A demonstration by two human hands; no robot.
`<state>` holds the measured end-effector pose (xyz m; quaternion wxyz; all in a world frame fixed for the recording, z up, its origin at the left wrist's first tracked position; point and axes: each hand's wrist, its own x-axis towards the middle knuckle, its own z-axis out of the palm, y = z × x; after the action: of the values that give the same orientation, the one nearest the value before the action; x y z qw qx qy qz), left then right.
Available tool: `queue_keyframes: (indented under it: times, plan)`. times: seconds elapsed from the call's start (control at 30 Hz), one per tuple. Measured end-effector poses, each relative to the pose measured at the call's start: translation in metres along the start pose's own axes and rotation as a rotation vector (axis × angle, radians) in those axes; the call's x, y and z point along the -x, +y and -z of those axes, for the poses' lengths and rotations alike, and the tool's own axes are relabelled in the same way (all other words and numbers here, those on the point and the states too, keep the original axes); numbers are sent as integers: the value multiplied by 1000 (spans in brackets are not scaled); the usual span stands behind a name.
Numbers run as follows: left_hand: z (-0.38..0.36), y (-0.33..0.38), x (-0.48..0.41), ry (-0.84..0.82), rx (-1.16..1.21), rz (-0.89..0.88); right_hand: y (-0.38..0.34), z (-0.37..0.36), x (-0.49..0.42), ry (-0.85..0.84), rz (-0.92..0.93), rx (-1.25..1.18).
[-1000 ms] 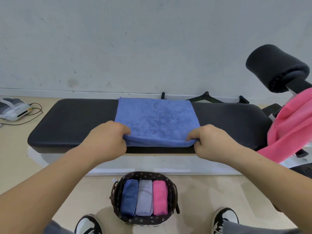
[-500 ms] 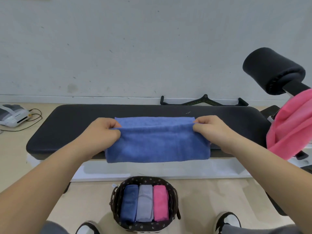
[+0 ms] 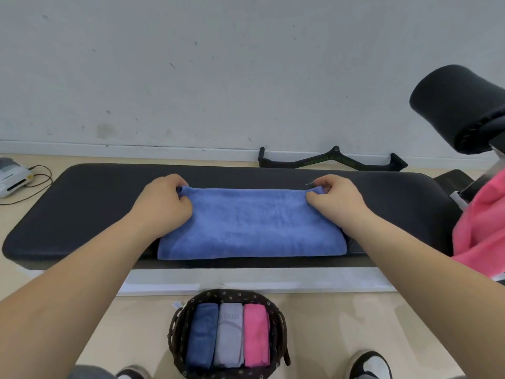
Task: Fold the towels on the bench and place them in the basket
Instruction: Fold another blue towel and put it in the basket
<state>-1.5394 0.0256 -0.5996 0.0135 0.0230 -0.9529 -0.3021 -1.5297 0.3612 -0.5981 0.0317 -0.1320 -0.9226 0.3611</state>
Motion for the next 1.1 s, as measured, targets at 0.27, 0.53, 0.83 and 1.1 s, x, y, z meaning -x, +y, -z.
queue_keyframes:
  times: [0.27,0.53,0.83,1.1]
  plan:
    - [11,7,2,-122,-40,77,4,-3,-5,67,46,30]
    - [17,18,15,-143,166,188,-34,-14,40,-72,505,362]
    - [26,19,25,-238,720,449,-37,-46,67,-479,400,650]
    - [34,20,31,-167,771,462,-43,-49,62,-496,356,597]
